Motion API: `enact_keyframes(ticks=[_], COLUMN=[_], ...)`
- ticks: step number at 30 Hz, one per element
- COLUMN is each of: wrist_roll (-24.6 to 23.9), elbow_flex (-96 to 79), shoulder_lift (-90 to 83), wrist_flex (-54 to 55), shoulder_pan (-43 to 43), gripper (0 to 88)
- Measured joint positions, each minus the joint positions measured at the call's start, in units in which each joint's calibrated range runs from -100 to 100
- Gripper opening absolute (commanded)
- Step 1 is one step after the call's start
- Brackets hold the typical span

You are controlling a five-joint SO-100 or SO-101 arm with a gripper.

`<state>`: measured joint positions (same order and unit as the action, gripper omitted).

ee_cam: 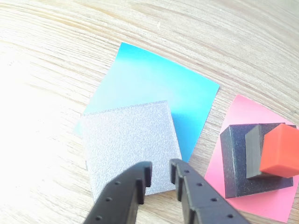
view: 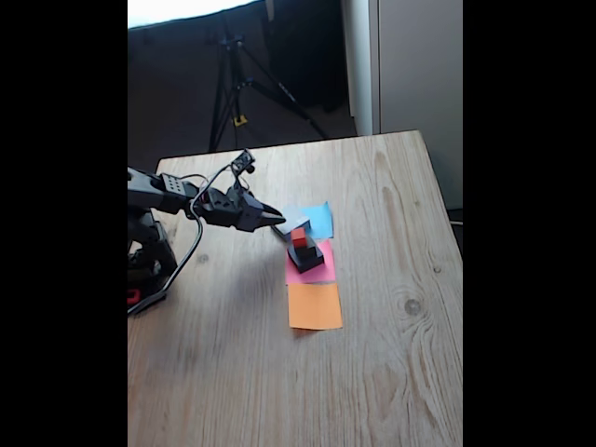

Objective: Tower of hanoi

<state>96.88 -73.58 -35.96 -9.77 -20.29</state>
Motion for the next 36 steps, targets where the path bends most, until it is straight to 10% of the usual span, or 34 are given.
enact_keyframes(ticks=[19,36], wrist_roll=[-5.9,-4.69], elbow_flex=[48.41,72.4], shoulder_lift=[-5.3,-6.16], wrist_flex=[-59.09,-78.3], shoulder_pan=[6.09,11.87], gripper=[0.2,0.9])
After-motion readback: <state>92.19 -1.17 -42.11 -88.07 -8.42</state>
